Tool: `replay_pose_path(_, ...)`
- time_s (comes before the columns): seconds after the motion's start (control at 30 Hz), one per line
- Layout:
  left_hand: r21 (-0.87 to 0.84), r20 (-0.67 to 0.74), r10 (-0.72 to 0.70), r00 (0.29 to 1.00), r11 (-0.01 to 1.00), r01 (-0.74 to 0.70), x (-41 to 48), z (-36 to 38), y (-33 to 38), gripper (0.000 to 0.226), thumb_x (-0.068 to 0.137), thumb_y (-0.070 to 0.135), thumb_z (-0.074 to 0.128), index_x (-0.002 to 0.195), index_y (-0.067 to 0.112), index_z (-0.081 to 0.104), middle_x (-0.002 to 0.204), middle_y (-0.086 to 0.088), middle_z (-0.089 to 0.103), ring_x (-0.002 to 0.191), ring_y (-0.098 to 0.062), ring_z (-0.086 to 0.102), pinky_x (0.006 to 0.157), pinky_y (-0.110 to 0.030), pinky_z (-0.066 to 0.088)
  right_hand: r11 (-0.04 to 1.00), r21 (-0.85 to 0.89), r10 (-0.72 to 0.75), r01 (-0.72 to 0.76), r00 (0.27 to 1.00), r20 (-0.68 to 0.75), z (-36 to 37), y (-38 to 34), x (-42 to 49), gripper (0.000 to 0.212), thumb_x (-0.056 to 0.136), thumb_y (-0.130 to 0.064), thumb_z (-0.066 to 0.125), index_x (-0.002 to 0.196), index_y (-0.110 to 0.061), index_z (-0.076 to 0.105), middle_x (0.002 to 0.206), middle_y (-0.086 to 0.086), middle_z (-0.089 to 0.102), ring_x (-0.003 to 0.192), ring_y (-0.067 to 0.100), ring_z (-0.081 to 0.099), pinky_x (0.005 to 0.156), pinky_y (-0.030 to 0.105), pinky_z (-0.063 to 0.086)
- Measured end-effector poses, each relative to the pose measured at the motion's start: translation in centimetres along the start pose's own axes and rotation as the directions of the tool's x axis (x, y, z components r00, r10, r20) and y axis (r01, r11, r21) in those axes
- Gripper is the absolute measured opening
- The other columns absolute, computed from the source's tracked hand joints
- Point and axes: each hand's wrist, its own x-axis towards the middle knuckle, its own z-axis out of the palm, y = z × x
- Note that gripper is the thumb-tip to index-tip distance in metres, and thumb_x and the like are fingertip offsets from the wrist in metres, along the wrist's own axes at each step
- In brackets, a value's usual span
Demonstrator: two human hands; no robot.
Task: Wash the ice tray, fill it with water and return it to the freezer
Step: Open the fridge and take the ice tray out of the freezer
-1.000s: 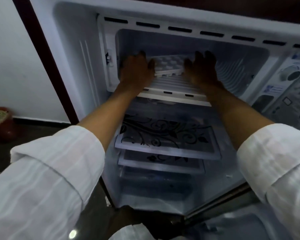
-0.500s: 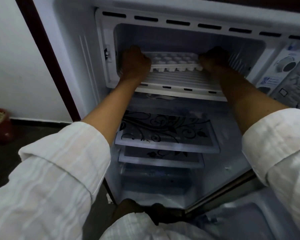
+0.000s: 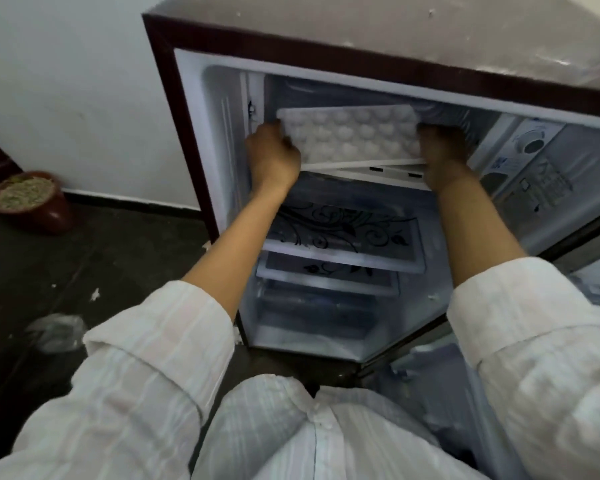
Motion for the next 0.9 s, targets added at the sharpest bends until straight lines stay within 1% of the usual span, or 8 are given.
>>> replay_pose_path(0.07, -0.060, -0.026, -0.009, 1.000, 0.998, 0.008, -1.7, -0.9, -0.2, 0.031, 0.096, -0.007, 0.042, 0.106, 0.003, 0.070, 0.105, 0.001, 0.065, 0.093, -0.009, 0.059, 0.068, 0.007, 0.036, 0.999, 0.049, 0.020, -0.018, 0.999, -0.031, -0.2, -0.3, -1.8, 0.027, 0.090, -0.019, 0.049, 0.063, -0.023, 0.047, 0.069, -0.005, 0.049, 0.071, 0.015, 0.048, 0.062, 0.030, 0.038)
replay_pose_path(0.13, -0.078, -0.070, -0.030, 0.997, 0.997, 0.025, -3.2, -1.7, -0.5, 0.035, 0.098, -0.001, 0.047, 0.127, 0.006, 0.065, 0.120, -0.004, 0.069, 0.106, -0.013, 0.062, 0.086, -0.005, 0.043, 0.996, 0.076, 0.057, -0.055, 0.998, -0.028, -0.7, -0.5, -3.4, 0.028, 0.092, -0.014, 0.047, 0.065, -0.021, 0.048, 0.072, -0.005, 0.053, 0.067, 0.011, 0.050, 0.059, 0.026, 0.039)
replay_pose_path(0.23, -0.135, -0.101, -0.066, 0.993, 0.989, 0.052, -5.9, -3.0, -1.5, 0.033, 0.098, 0.003, 0.050, 0.122, 0.010, 0.070, 0.111, -0.004, 0.074, 0.101, -0.017, 0.068, 0.092, -0.027, 0.055, 0.985, 0.110, 0.130, -0.136, 0.990, 0.056, -1.5, -0.1, -6.0, 0.017, 0.091, -0.019, 0.052, 0.075, -0.023, 0.053, 0.084, -0.005, 0.059, 0.071, 0.010, 0.056, 0.063, 0.024, 0.046)
replay_pose_path(0.37, -0.272, -0.102, -0.148, 0.984, 0.955, 0.116, -10.7, -5.2, -1.7, 0.037, 0.097, -0.002, 0.052, 0.129, 0.009, 0.066, 0.116, 0.012, 0.066, 0.108, -0.006, 0.066, 0.093, -0.011, 0.050, 0.957, 0.228, 0.161, -0.177, 0.983, 0.087, -2.8, 1.1, -9.5, 0.012, 0.085, -0.009, 0.056, 0.076, -0.016, 0.062, 0.083, -0.002, 0.064, 0.076, 0.016, 0.061, 0.065, 0.028, 0.049)
replay_pose_path(0.43, -0.306, -0.119, -0.190, 0.975, 0.941, 0.146, -12.8, -6.4, -1.6, 0.038, 0.095, -0.005, 0.053, 0.130, 0.007, 0.065, 0.109, 0.019, 0.062, 0.100, 0.008, 0.063, 0.085, -0.002, 0.045, 0.962, 0.193, 0.158, -0.194, 0.970, 0.186, -3.2, 1.5, -11.1, 0.014, 0.086, -0.010, 0.057, 0.081, -0.019, 0.066, 0.090, -0.006, 0.068, 0.082, 0.013, 0.065, 0.071, 0.026, 0.054)
replay_pose_path(0.5, -0.330, -0.144, -0.251, 0.957, 0.924, 0.193, -15.2, -7.6, -2.0, 0.040, 0.094, -0.005, 0.054, 0.129, 0.010, 0.066, 0.108, 0.021, 0.064, 0.094, 0.016, 0.063, 0.085, -0.005, 0.048, 0.971, 0.122, 0.166, -0.206, 0.946, 0.280, -3.5, 2.3, -12.4, 0.016, 0.089, -0.011, 0.059, 0.083, -0.022, 0.069, 0.091, -0.008, 0.070, 0.083, 0.010, 0.066, 0.071, 0.024, 0.054)
replay_pose_path(0.67, -0.413, -0.188, -0.471, 0.862, 0.834, 0.366, -21.2, -11.0, -5.0, 0.039, 0.092, 0.001, 0.061, 0.129, 0.014, 0.066, 0.106, 0.013, 0.071, 0.096, 0.007, 0.068, 0.081, -0.013, 0.053, 0.983, -0.037, 0.178, -0.181, 0.871, 0.458, -2.2, 5.1, -15.7, 0.016, 0.088, -0.018, 0.065, 0.101, -0.017, 0.074, 0.101, 0.000, 0.076, 0.096, 0.017, 0.071, 0.086, 0.035, 0.058)
replay_pose_path(0.9, -0.489, -0.245, -0.675, 0.696, 0.706, 0.513, -30.3, -15.8, -8.1, 0.035, 0.093, 0.004, 0.064, 0.126, 0.015, 0.067, 0.110, 0.009, 0.072, 0.099, 0.004, 0.069, 0.079, -0.014, 0.055, 0.984, -0.151, 0.166, -0.092, 0.774, 0.611, 0.6, 7.6, -23.0, 0.012, 0.090, -0.019, 0.065, 0.095, -0.014, 0.075, 0.098, 0.001, 0.076, 0.098, 0.021, 0.071, 0.086, 0.038, 0.059)
